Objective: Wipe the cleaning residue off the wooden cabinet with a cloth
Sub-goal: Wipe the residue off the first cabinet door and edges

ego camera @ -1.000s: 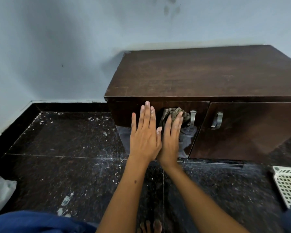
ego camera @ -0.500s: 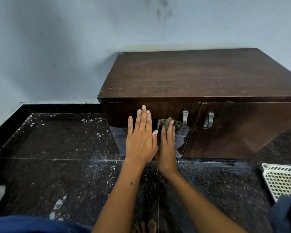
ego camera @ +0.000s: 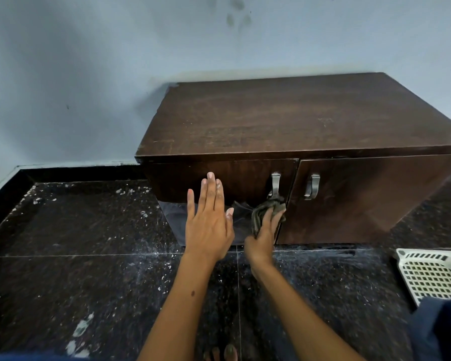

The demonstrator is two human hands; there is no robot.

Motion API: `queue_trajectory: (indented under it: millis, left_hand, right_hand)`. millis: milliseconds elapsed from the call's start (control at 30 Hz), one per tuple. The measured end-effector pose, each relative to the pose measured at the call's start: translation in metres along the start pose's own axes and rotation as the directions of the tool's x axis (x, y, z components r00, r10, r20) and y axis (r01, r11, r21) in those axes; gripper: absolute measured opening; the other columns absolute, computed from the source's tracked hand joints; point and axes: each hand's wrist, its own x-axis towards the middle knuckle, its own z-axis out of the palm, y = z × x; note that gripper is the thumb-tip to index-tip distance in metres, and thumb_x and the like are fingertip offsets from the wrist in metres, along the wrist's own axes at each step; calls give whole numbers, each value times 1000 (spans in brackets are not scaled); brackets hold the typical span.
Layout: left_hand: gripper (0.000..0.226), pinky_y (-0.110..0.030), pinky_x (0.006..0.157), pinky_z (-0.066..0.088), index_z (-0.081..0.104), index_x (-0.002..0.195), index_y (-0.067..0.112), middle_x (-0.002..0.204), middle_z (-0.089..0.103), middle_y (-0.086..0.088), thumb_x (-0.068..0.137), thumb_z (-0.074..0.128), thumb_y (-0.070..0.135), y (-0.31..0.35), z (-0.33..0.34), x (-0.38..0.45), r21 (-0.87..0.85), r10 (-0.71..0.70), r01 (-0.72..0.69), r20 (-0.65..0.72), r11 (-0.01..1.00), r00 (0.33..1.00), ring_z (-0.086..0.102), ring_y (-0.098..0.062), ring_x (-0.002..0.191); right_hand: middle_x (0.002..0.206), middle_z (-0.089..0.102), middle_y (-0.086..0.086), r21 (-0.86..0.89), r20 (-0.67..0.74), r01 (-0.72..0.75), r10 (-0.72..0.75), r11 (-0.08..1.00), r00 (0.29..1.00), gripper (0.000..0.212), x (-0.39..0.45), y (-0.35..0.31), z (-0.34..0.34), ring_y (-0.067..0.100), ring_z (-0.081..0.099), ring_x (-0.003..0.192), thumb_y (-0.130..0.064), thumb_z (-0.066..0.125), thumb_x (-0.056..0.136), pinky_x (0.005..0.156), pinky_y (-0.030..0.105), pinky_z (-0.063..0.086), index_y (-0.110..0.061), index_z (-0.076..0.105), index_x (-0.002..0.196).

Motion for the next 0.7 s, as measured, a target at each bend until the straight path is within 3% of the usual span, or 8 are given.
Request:
queue_trajectory:
  millis: [33, 100, 167, 267, 400, 533, 633, 700]
  left_hand:
    - [61, -38, 113, -19, -14, 146, 9, 154, -25, -7, 99, 16, 34, 0, 0, 1, -3, 0, 0, -2, 1000, 1000, -23, -17, 142]
    - [61, -38, 113, -20, -13, 147, 9, 153, -25, -6, 99, 16, 34, 0, -2, 3, -14, 1, -1, -15, 1000, 1000, -23, -16, 141]
    - [61, -37, 113, -20, -13, 146, 9, 153, -24, -6, 100, 16, 34, 1, -2, 6, -30, 3, -3, -26, 1000, 1000, -23, -16, 141]
    - [61, -37, 112, -20, -13, 146, 9, 152, -26, -6, 100, 16, 34, 3, 0, 6, -40, -13, 12, -6, 999, 1000, -22, -16, 142]
    - [61, -38, 113, -19, -12, 147, 8, 152, -27, -6, 100, 16, 34, 5, 2, 2, -50, -21, 21, 9, 999, 1000, -22, -17, 142]
    - [61, -37, 112, -20, -12, 147, 9, 151, -28, -4, 100, 16, 34, 4, 1, 5, -54, -23, 23, -12, 998, 1000, -21, -17, 142]
    - [60, -37, 112, -19, -11, 147, 9, 151, -27, -4, 100, 17, 33, 5, 1, 7, -65, -16, 14, -19, 998, 1000, -21, -16, 142]
    - [60, -37, 112, -19, -11, 147, 9, 151, -27, -5, 100, 17, 33, 6, 2, 4, -64, -20, 19, -4, 998, 1000, -21, -17, 142]
  right_hand:
    - [154, -26, -11, 72, 11, -83, 83, 994, 997, 83, 1, -3, -3, 8, -1, 142, 20, 36, 86, 104, 15, 36, -17, 1, 151]
    - [157, -17, -10, 254, 20, -228, 231, 940, 973, 76, 8, -13, -11, 16, 8, 145, 16, 33, 91, 115, 37, 28, -19, 4, 152]
    - [158, -5, -11, 384, 4, -234, 252, 893, 968, 77, 16, -26, -18, 18, 14, 145, 15, 33, 91, 118, 42, 20, -24, 6, 152]
    - [157, -5, -18, 400, -50, -140, 175, 906, 983, 79, 14, -39, -20, 12, 10, 145, 15, 34, 89, 117, 38, 19, -30, 13, 151]
    - [157, -9, -15, 144, -115, -1, 17, 990, 993, 78, -2, -23, -21, 8, 7, 144, 18, 38, 87, 108, 18, 26, -23, 17, 151]
    - [158, 3, -11, 196, -51, -118, 130, 973, 990, 70, -1, -20, -20, 17, 29, 139, 16, 35, 89, 110, 42, 36, -19, 24, 149]
    - [155, 12, -11, 294, -123, -74, 115, 953, 986, 66, 6, -35, -19, 6, 33, 130, 14, 37, 89, 106, 26, 36, -18, 31, 147]
    - [153, 15, -9, 257, -170, -27, 73, 966, 983, 65, 4, -31, -20, 8, 34, 131, 14, 39, 89, 107, 28, 37, -15, 32, 146]
